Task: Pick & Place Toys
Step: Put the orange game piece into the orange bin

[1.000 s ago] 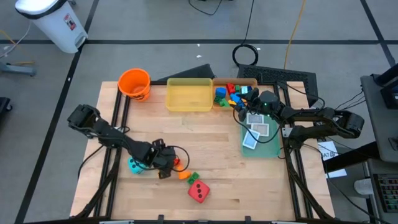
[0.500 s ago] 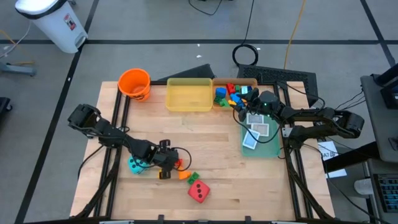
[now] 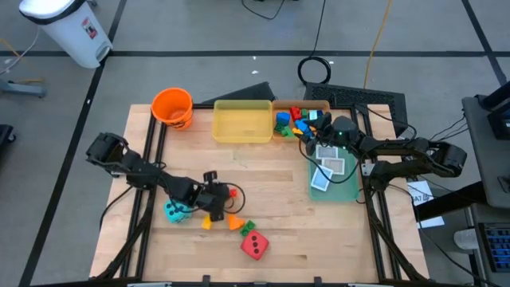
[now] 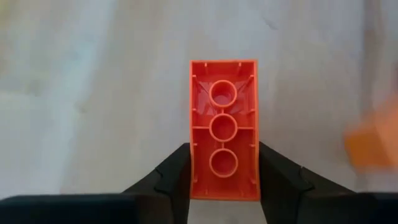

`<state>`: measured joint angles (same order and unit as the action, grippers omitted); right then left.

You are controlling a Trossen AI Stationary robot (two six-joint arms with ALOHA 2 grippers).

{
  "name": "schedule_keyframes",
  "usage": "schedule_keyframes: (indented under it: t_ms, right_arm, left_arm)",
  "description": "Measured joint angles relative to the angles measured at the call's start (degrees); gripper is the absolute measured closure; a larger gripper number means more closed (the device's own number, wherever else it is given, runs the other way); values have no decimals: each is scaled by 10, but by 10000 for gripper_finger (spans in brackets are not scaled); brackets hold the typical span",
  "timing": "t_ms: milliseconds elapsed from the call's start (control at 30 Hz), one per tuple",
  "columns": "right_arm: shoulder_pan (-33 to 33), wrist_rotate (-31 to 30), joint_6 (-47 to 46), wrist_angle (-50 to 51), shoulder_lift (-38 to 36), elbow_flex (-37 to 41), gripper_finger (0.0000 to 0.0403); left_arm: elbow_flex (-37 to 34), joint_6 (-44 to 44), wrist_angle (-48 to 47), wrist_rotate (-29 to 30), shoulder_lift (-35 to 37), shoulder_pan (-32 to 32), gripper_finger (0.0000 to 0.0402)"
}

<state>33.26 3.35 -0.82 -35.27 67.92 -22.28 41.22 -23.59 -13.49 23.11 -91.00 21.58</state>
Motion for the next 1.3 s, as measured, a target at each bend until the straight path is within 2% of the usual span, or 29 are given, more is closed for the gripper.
schedule_keyframes:
  t_ms: [67, 133, 200, 267, 367, 533, 767, 967, 1300]
  right_arm:
    - [0, 20, 0, -3, 0, 0, 122]
    - [0, 66, 1, -9, 0, 0, 122]
    - [-1, 117, -1, -23, 0, 0, 122]
    - [-9, 148, -2, -34, 0, 0, 122]
    - [-33, 147, 10, -44, 0, 0, 122]
    - [-77, 147, 35, -90, 10, 0, 122]
    - [-125, 144, 28, -181, 44, 0, 122]
    - [-162, 133, -2, -272, 89, -1, 122]
    - [-188, 162, -5, -254, 120, -37, 121]
  left_arm:
    - [5, 17, 2, 36, 3, -9, 259]
    - [10, 46, 21, 80, 4, -22, 259]
    - [12, 76, 75, 121, 4, -38, 258]
    - [12, 116, 133, 136, 5, -61, 257]
    - [12, 163, 228, 113, 3, -103, 258]
    - [12, 195, 382, 23, -23, -166, 258]
    - [18, 237, 639, -80, -96, -205, 258]
    - [58, 240, 666, -111, -138, -215, 256]
    - [71, 277, 658, -120, -144, -209, 259]
